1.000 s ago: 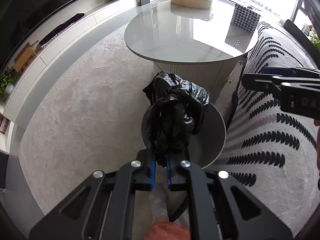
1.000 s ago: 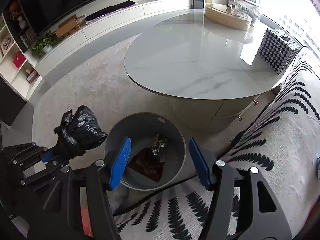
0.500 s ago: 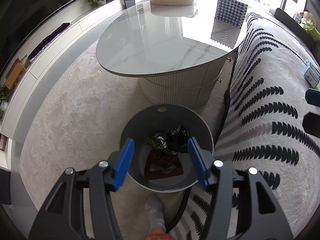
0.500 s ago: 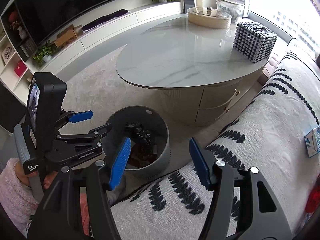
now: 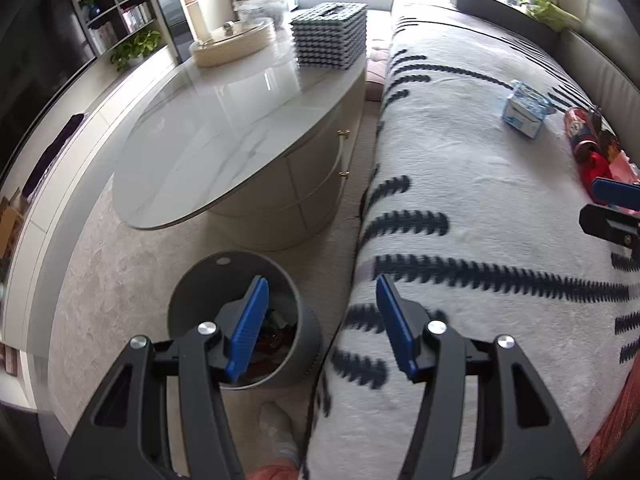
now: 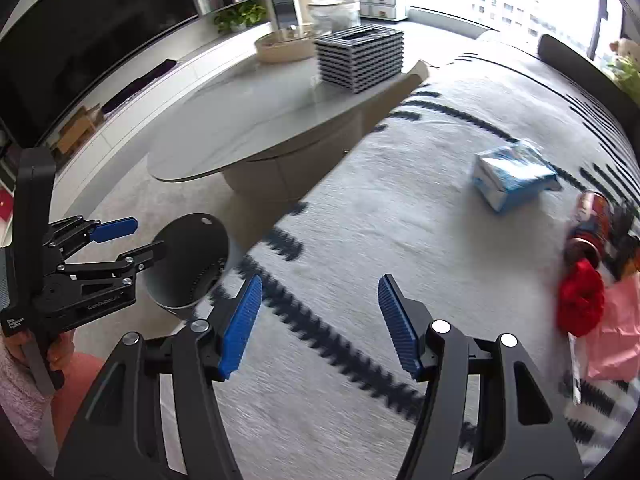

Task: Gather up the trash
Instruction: 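Move both open tools back toward the pink paper and white tray, then grasp the white plastic tray with left tool while right tool grasps pink paper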

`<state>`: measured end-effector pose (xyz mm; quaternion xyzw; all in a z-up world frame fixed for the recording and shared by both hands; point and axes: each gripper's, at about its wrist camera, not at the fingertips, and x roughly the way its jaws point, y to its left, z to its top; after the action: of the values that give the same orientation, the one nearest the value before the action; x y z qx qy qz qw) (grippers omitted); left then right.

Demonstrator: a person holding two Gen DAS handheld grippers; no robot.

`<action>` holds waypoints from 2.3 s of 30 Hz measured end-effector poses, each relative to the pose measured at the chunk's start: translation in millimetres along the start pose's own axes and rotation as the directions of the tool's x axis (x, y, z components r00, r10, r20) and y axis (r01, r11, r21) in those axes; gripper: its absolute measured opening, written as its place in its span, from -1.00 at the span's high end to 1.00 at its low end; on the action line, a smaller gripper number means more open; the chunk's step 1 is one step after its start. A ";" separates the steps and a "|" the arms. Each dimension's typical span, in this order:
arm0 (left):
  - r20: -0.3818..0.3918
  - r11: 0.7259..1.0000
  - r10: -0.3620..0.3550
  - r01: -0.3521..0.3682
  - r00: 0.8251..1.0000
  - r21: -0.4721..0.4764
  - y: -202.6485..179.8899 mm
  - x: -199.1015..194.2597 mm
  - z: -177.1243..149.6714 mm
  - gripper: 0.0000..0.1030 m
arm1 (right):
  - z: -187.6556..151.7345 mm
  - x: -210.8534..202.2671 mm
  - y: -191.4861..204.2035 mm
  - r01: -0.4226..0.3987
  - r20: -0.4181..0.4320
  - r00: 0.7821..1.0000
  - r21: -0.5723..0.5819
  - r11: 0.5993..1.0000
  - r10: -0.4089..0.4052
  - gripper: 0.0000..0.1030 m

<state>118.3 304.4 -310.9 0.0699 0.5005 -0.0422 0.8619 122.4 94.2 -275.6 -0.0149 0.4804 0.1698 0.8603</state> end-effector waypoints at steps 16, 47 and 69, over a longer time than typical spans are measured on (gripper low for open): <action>-0.024 0.952 -0.219 0.219 0.975 0.215 -256.5 -6.0 45.1 -0.11 | -83.6 -104.9 -241.7 0.246 0.022 0.965 0.286 0.926 -0.263 -0.14; -0.195 0.916 -0.285 0.327 0.938 0.234 -392.7 56.3 45.5 0.47 | -98.9 -47.3 -298.5 0.255 -0.079 0.967 0.293 0.921 -0.243 0.60; -0.035 0.957 -0.245 0.247 0.969 0.154 -253.8 -27.9 23.9 0.48 | -76.6 -127.2 -210.1 0.230 0.093 0.962 0.218 0.948 -0.255 0.73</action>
<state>88.7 50.2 -294.9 0.0751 0.5071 -0.1879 0.8378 62.8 -153.5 -239.9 0.0250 0.4371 0.0128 0.8990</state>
